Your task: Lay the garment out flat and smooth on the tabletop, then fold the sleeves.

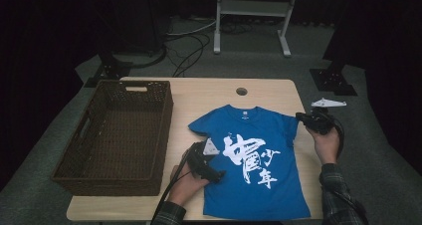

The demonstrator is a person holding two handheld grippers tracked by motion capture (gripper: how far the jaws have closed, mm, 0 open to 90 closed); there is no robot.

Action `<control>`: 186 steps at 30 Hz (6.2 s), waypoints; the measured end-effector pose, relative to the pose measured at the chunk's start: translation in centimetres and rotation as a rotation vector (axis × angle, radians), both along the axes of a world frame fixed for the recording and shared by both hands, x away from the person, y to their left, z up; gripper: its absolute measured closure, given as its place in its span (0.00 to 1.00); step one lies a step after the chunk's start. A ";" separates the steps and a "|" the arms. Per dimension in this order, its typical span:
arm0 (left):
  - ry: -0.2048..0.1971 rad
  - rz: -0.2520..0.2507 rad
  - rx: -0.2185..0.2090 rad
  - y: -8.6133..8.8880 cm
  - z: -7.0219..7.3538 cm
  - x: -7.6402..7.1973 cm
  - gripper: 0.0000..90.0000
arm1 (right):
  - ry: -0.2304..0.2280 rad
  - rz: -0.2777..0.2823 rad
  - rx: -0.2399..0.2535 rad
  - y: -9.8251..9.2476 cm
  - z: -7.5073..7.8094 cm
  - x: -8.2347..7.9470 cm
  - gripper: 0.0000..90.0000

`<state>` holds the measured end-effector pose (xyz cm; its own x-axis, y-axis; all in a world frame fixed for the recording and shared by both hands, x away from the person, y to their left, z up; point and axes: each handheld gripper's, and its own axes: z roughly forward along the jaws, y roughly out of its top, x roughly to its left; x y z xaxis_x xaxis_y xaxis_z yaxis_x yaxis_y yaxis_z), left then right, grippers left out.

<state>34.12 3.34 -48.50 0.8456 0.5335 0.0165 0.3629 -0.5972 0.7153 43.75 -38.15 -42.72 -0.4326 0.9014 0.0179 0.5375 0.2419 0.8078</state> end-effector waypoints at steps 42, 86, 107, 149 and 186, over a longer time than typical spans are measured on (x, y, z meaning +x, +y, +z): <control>0.001 -0.002 0.002 0.0 0.0 0.0 0.00 | -0.013 0.121 0.099 2.9 -1.3 -3.1 0.00; 0.000 -0.001 0.003 0.0 0.0 0.0 0.00 | 0.068 0.330 -0.056 6.3 -4.8 -7.4 0.00; 0.004 -0.002 0.002 -0.2 0.0 -0.5 0.00 | 0.129 0.355 -0.109 5.8 -5.9 -7.1 0.00; 0.003 -0.021 -0.001 -1.2 -0.1 -7.5 0.00 | 0.126 0.339 -0.101 4.8 -6.0 -13.8 0.00; -0.013 -0.019 -0.089 0.6 3.0 -4.5 0.01 | 0.112 0.346 -0.093 4.2 -6.1 -14.5 0.00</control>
<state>29.62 3.99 -45.48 0.8555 0.5175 -0.0191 0.3425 -0.5379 0.7703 29.24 -33.96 -48.84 -0.7116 0.7026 0.0077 0.4955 0.4940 0.7144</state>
